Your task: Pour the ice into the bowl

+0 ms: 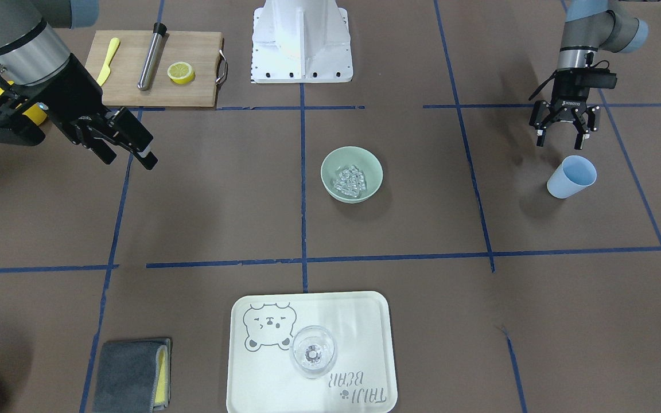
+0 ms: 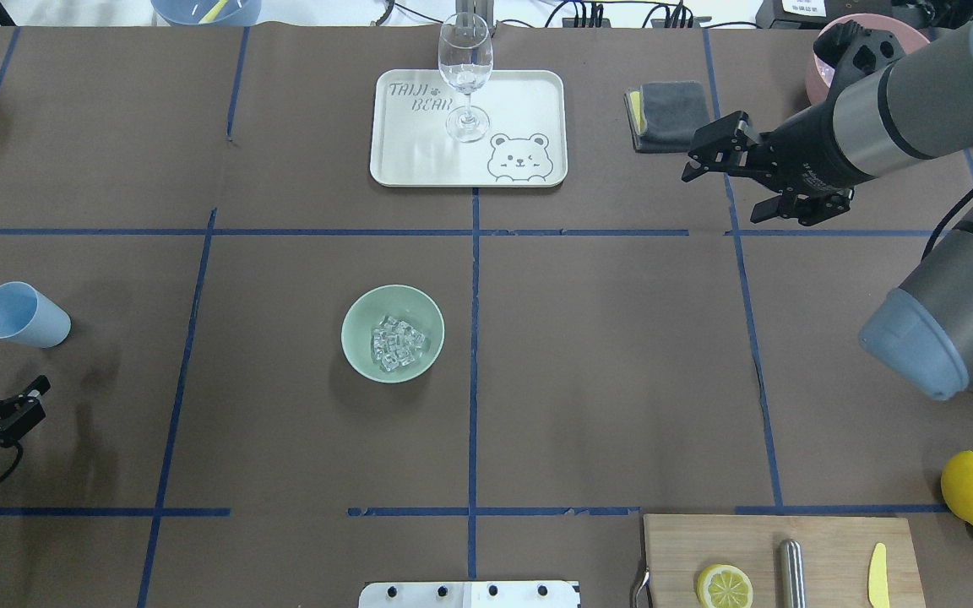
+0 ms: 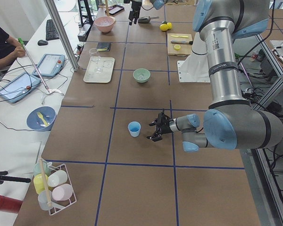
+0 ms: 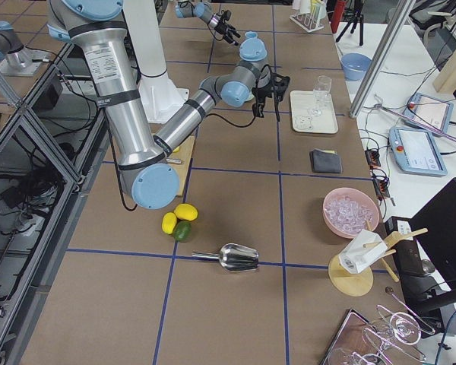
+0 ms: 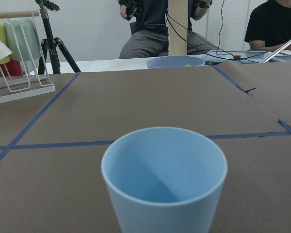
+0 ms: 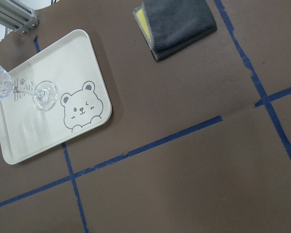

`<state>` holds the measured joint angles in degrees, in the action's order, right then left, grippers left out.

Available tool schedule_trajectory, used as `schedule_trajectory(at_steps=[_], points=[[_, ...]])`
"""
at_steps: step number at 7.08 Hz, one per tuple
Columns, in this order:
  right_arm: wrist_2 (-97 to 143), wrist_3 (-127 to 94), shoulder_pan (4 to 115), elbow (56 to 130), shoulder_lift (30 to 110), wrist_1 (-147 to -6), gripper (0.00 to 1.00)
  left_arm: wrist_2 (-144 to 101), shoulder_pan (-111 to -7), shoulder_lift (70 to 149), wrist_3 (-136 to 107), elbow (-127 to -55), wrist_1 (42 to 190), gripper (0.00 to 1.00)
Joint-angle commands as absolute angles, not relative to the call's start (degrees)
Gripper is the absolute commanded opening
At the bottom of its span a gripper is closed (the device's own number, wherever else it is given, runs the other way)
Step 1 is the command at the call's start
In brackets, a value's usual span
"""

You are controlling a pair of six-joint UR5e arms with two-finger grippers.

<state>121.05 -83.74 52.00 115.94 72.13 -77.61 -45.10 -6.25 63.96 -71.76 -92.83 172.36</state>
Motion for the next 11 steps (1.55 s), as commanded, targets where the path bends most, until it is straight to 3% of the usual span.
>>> schedule_trajectory(at_steps=[1, 4, 8, 10, 11], points=[[121.1, -83.7, 52.0, 115.8, 72.2, -77.6, 1.0, -55.0, -5.5, 58.2, -65.3, -96.7, 174.7, 1.0], [120.9, -83.6, 49.0, 115.3, 72.1, -77.6, 1.0, -63.8, -9.6, 52.6, -61.5, -97.8, 181.7, 1.0], [118.8, -83.7, 42.8, 112.9, 68.0, -78.1, 1.0, -98.8, -45.9, 59.9, -35.2, -96.6, 181.9, 1.0], [115.8, -84.0, 39.7, 111.5, 64.9, -80.2, 1.0, -111.2, -63.1, 68.6, -24.7, -96.4, 166.2, 1.0], [113.0, -84.4, 37.6, 110.3, 63.2, -80.2, 1.0, -111.9, -65.5, 71.1, -22.6, -96.4, 159.9, 1.0]])
